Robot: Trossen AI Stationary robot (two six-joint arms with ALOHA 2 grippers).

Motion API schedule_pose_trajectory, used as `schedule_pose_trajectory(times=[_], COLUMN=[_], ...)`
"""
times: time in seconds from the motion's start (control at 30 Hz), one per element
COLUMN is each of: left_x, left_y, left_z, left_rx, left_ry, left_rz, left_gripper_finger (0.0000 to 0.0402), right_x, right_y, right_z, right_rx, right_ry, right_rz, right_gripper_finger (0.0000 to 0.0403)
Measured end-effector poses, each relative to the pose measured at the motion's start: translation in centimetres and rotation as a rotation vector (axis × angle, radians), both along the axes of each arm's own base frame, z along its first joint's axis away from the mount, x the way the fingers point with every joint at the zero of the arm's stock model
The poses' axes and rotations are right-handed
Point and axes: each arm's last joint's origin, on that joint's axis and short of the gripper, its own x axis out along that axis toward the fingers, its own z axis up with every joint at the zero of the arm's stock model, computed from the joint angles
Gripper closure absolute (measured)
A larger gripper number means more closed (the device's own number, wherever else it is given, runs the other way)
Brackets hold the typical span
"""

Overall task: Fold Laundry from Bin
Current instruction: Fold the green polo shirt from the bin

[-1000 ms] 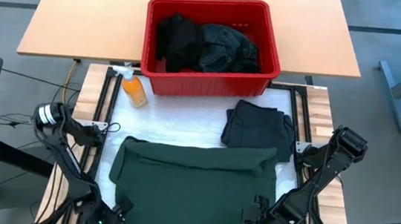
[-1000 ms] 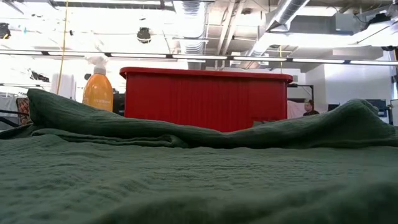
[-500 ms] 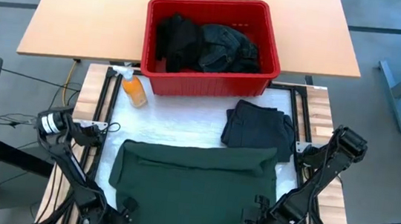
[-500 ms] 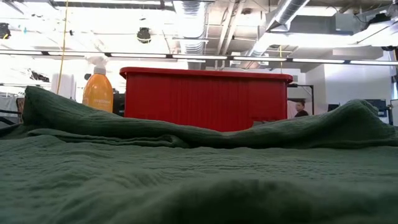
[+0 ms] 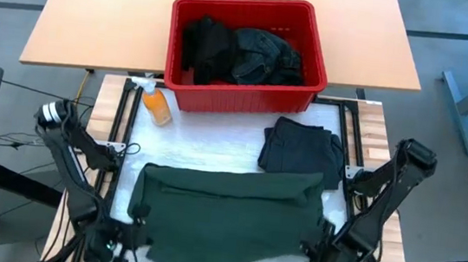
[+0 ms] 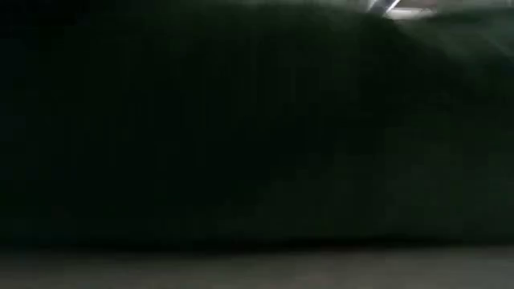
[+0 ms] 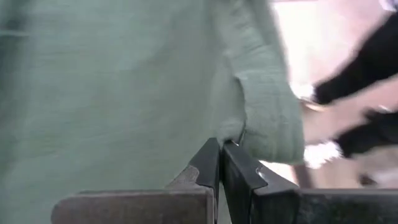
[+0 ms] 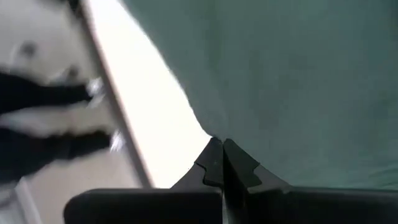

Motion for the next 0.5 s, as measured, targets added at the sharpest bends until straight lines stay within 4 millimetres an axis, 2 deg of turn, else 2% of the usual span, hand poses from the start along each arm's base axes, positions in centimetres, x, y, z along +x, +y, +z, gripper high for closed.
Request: schedule_pose_trajectory(times=[0.2, 0.5], left_x=[-0.9, -1.0], left_y=[4.6, 8.8], left_z=[2.0, 3.3], left_rx=[0.082, 0.192], left_ry=[0.015, 0.066], left_rz=[0.216, 0.326], left_gripper_finger=[0.0401, 0.0401], right_x=[0.0, 2.1], right_y=[-4.6, -10.2], right_z=[2.2, 2.4], right_rx=[-0.186, -0.409], right_ry=[-0.071, 0.042], right_rz=[-0.141, -0.194], right_gripper_finger=[0.0388, 0.0388])
